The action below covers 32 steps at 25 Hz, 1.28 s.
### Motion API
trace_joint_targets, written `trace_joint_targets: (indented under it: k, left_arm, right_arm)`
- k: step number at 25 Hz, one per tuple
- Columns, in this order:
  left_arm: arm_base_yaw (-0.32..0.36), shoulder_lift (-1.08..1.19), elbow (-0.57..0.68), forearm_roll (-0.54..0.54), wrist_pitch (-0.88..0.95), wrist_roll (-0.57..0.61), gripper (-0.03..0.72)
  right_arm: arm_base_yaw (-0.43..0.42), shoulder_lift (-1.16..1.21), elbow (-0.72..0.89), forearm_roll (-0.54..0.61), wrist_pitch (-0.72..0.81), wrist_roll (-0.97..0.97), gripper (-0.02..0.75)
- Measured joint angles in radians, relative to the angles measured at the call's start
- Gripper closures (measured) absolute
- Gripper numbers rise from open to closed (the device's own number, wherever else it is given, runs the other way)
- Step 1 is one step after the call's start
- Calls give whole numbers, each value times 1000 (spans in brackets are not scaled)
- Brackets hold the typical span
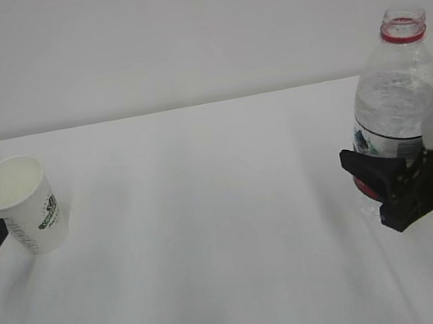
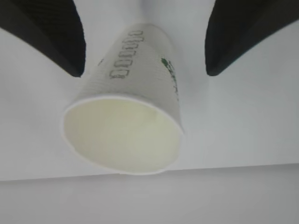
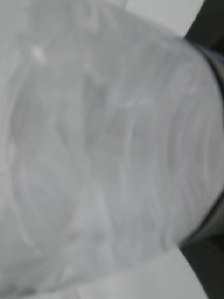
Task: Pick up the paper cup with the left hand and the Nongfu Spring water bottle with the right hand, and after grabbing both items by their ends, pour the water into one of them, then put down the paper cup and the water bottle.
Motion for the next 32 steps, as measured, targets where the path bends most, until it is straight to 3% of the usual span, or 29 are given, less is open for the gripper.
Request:
trace_joint_targets:
  k: [5, 11, 32]
  left_arm:
    - [6, 67, -14, 119, 53, -16, 109]
    - [6, 73, -16, 57, 47, 26, 109]
    - [6, 132, -18, 76, -4, 109, 100]
  right_arm:
    - [0, 29, 0, 0, 0, -20, 264]
    - [0, 49, 0, -7, 0, -24, 264]
    - [0, 49, 0, -17, 0, -24, 264]
